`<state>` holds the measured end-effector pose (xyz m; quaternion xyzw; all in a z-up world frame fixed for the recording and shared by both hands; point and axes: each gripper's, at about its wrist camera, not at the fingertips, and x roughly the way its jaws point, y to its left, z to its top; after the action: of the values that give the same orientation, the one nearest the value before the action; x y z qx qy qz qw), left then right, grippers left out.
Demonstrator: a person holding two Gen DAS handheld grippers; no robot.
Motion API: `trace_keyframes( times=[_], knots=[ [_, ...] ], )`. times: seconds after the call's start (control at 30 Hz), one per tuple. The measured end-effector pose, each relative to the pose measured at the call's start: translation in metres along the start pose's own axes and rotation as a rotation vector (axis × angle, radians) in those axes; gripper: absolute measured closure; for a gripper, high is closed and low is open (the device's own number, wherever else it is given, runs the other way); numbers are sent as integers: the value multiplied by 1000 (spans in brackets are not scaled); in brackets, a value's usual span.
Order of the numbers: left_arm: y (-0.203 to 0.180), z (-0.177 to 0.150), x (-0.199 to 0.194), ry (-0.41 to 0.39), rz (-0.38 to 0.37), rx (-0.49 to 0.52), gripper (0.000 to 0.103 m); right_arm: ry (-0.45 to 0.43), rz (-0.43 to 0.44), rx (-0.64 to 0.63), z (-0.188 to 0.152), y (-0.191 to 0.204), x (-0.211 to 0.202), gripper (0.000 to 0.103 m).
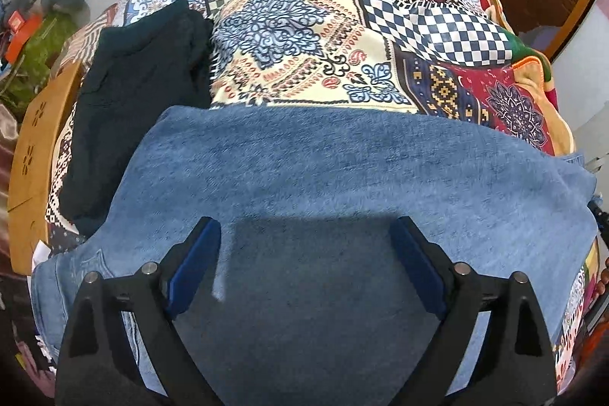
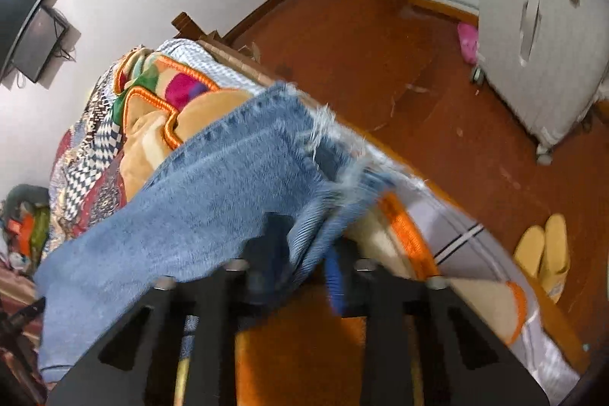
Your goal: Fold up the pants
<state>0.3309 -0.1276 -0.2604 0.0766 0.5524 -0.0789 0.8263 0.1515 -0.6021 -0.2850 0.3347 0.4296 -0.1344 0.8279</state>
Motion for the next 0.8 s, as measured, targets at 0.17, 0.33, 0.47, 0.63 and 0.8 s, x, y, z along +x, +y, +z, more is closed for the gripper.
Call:
trace_keyframes(
  times=[0.17, 0.33, 0.47, 0.63, 0.8],
  knots=[
    [-4, -3, -4, 5, -22, 9, 10, -71, 13, -44, 9, 12, -24, 96],
    [-4, -15, -29, -56, -35, 5, 10, -164, 79, -75, 24, 33, -64, 96],
    [-2, -22, -64, -164, -3, 20, 10, -244, 162, -140, 36, 68, -105, 96],
    [10, -36, -118, -315, 16, 16, 10, -329, 276, -260, 37, 133, -149, 96],
    [26, -50, -153, -408, 9, 9, 10, -361, 392, -382, 21, 201, -171, 96]
  ],
)
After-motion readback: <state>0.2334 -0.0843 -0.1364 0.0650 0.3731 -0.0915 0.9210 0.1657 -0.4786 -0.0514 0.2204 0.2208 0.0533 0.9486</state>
